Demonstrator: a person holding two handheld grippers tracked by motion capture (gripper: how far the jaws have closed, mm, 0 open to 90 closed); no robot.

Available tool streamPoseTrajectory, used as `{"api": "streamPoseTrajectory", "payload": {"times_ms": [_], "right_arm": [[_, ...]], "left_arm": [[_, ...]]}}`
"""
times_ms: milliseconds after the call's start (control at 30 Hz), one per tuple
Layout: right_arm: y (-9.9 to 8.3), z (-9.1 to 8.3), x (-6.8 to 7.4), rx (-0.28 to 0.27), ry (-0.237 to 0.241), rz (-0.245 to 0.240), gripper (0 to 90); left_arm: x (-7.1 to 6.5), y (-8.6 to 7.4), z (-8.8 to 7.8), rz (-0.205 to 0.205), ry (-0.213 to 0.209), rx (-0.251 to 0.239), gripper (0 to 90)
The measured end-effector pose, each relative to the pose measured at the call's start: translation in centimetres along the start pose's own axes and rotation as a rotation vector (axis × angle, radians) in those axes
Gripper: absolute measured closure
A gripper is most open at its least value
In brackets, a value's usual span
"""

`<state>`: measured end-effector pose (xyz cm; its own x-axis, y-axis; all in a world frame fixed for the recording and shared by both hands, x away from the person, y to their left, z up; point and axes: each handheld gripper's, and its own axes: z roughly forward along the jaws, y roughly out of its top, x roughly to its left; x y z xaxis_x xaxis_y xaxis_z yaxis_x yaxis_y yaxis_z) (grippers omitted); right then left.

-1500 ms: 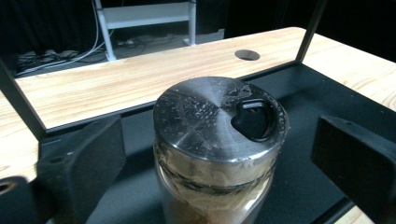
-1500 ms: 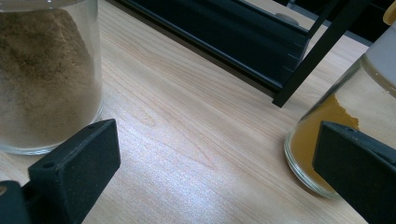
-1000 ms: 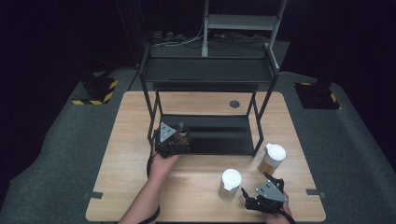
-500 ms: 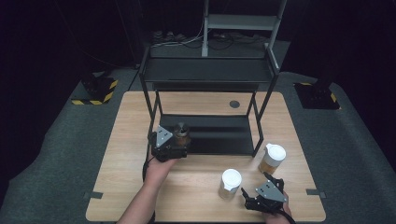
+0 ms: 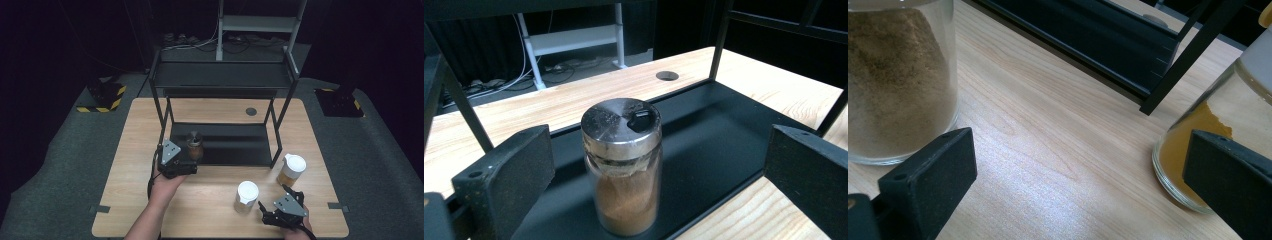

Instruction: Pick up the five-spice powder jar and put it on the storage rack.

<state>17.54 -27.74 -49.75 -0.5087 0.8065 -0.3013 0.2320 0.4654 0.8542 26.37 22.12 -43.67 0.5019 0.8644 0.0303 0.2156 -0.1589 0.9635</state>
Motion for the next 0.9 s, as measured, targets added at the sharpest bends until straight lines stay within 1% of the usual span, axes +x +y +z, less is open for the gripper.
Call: {"api": "streamPoseTrajectory", "payload": {"times_ms": [67,100,133,167,333,433,633,700,733,767,867,900], "right_arm": [[0.0,0.0,0.0,0.000,0.000,0.000,0.3],[0.0,0.0,0.0,0.000,0.000,0.000,0.3],[0.0,0.0,0.0,0.000,0.000,0.000,0.3],[0.0,0.0,0.0,0.000,0.000,0.000,0.3],[0.0,0.0,0.0,0.000,0.000,-0.001,0.3],[0.0,0.0,0.0,0.000,0.000,-0.002,0.3],[0.0,0.0,0.0,0.001,0.000,-0.003,0.3],[0.0,0.0,0.0,0.001,0.000,-0.002,0.3],[0.0,0.0,0.0,0.001,-0.001,0.000,0.3],[0.0,0.0,0.0,0.001,-0.001,0.000,0.3],[0.0,0.0,0.0,0.000,-0.001,0.000,0.3],[0.0,0.0,0.0,0.000,-0.001,0.000,0.3]], "left_arm": [[-0.2,-0.1,-0.7,0.007,0.006,-0.002,0.4],[-0.2,-0.1,-0.7,0.007,0.006,-0.002,0.4],[-0.2,-0.2,-1.2,0.010,0.008,-0.004,0.4],[-0.2,-0.2,-1.2,0.010,0.008,-0.004,0.4],[-0.2,-0.6,-2.4,0.009,0.011,-0.012,0.4],[-0.1,-0.9,-3.2,-0.003,0.011,-0.017,0.4],[-0.1,-1.6,-4.7,-0.003,0.023,-0.024,0.4],[-0.1,-1.9,-5.2,-0.001,0.028,-0.023,0.4],[-0.3,-2.2,-5.6,0.003,0.041,-0.022,0.4],[-0.3,-2.2,-5.6,0.003,0.041,-0.022,0.4],[-0.2,-2.8,-6.6,0.007,0.057,-0.016,0.4],[-0.2,-2.8,-6.6,0.007,0.057,-0.016,0.4]]}}
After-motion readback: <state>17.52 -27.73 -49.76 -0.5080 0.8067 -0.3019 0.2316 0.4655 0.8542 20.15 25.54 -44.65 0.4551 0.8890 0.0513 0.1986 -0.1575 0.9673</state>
